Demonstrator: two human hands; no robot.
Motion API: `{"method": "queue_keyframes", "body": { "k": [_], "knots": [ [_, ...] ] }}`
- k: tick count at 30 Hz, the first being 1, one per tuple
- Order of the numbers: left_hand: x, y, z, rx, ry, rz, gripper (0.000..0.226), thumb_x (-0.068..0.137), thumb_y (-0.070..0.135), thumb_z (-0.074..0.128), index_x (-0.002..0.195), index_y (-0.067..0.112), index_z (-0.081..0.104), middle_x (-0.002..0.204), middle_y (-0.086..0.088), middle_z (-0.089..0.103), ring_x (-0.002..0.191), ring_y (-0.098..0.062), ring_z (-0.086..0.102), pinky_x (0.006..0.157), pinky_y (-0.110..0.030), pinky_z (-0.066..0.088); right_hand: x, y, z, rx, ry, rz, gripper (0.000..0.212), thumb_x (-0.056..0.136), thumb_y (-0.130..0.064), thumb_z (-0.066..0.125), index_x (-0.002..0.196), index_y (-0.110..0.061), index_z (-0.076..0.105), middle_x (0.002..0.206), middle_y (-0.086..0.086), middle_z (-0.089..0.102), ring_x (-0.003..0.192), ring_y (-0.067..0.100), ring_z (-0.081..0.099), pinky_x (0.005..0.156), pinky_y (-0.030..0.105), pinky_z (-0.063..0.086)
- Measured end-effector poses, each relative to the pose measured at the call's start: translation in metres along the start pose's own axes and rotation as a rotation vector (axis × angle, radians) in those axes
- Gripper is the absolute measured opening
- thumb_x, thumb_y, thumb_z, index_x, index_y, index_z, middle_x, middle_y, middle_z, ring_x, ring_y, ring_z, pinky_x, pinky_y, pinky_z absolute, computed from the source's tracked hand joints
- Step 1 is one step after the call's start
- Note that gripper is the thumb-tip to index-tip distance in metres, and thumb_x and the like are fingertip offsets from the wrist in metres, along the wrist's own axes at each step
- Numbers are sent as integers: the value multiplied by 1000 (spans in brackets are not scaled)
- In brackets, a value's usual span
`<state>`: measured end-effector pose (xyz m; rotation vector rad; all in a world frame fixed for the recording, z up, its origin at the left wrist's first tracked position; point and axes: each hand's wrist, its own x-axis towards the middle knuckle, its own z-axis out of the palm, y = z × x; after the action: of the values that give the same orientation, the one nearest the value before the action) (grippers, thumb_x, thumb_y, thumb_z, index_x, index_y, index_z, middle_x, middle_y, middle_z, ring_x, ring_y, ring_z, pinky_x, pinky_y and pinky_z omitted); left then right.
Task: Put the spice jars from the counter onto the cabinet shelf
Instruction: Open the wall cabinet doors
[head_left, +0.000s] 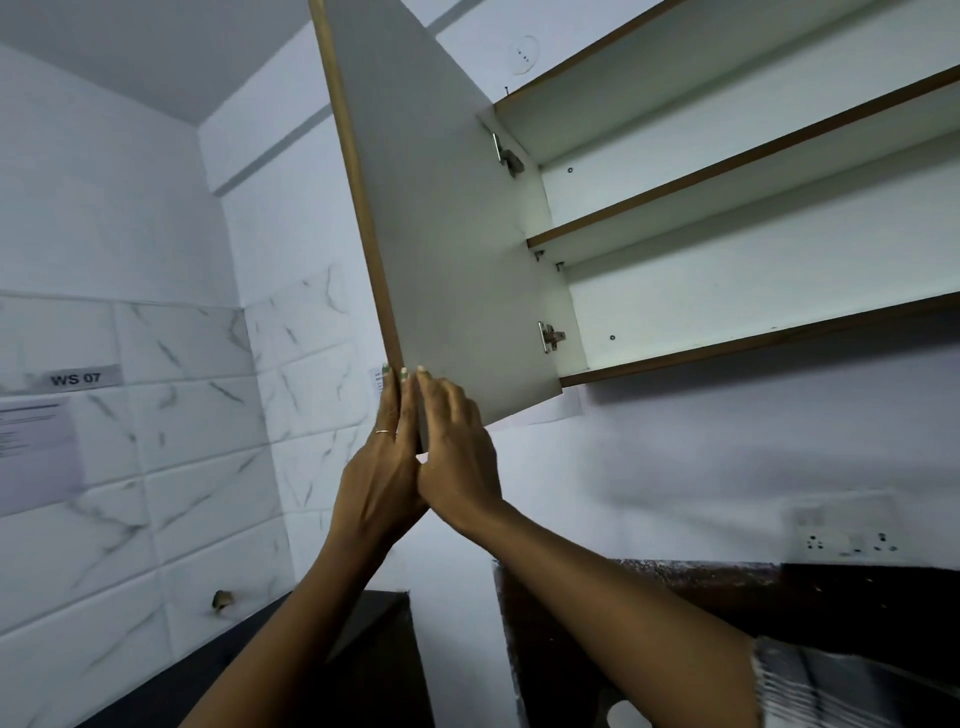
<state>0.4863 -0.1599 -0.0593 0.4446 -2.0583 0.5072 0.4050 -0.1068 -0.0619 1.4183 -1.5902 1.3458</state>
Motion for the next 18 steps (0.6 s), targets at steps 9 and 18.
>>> {"method": "queue_keyframes", "body": {
  "k": [9,18],
  "knots": [
    [-10,-23,4,515,-110,93,63,91,30,33,147,3,23,155,-16,18,145,-33,15,119,-44,10,-1,6,31,-46,-305,81,79,90,-19,54,151,-17,4,160,3,3,146,22,9,118,44,18],
    [0,3,10,543,-99,0,66,88,31,51,146,4,31,152,-15,33,145,-33,18,118,-49,3,6,25,14,-52,-326,73,76,89,-18,53,150,-15,8,160,5,9,144,26,19,115,44,23]
  ]
}}
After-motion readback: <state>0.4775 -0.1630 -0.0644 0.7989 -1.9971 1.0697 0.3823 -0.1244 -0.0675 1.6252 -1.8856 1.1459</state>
